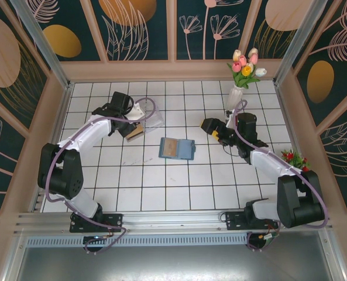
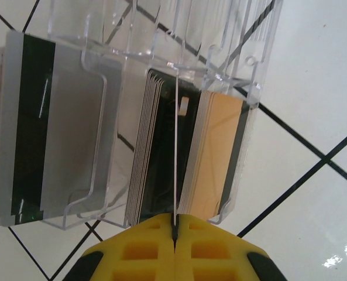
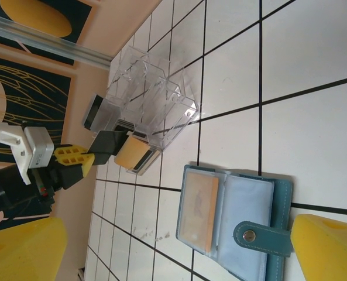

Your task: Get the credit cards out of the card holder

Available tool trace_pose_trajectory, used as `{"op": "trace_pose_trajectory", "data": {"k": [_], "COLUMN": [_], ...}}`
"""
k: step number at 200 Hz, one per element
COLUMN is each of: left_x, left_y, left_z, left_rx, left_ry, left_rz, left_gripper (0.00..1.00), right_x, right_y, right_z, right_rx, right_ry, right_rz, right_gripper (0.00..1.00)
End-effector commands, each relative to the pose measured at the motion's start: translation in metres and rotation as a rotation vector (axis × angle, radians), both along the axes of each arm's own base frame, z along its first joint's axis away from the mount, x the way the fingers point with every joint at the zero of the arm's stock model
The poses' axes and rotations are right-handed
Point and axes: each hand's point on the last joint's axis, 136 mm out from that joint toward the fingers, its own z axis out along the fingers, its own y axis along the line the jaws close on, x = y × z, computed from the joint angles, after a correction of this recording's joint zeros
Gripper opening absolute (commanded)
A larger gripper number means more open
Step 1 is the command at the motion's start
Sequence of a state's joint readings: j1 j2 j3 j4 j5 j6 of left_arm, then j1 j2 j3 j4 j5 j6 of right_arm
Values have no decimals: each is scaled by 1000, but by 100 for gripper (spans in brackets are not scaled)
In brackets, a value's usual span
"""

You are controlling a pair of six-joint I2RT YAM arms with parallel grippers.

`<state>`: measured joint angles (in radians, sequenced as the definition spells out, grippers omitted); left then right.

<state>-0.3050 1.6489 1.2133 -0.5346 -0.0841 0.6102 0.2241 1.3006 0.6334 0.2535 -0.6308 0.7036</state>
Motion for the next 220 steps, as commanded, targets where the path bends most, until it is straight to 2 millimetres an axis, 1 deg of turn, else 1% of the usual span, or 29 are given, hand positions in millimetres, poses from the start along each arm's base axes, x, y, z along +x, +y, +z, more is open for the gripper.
{"op": "trace_pose_trajectory", "data": {"k": [1,38,59,74,93,114,150,180,184,186,189,220], "left_x": [3,2,5,11,24,30,28,28,28,27,27,26], "left_y": [4,5,3,2,5,4,0,3,4,5,5,4], "left_z": [-6,-13,-12,-9,-3,3,5,8,8,-1,-3,-8], "left_rx": [13,10,10,7,14,16,-24,-64,-66,-62,-63,-92], "left_ry": [-3,2,-5,-20,-55,-65,-49,-28,-25,-4,5,31], "left_rz": [-24,-45,-58,-62,-22,-23,-44,-38,-36,-36,-38,-40], "left_gripper": [0,0,0,0,0,0,0,0,0,0,0,0], "right_x": [3,3,4,4,4,4,4,5,4,4,5,5], "right_y": [3,6,7,7,9,9,9,9,9,9,9,9], "right_z": [10,16,18,18,20,22,20,18,17,17,18,16], "right_rx": [4,38,37,41,50,53,54,55,55,55,55,57], "right_ry": [-35,-41,-40,-39,-31,-32,-20,-8,-7,-6,-8,5], "right_rz": [31,43,45,46,51,50,46,45,46,45,45,43], "right_gripper": [99,99,99,99,99,99,99,99,99,99,99,99]}}
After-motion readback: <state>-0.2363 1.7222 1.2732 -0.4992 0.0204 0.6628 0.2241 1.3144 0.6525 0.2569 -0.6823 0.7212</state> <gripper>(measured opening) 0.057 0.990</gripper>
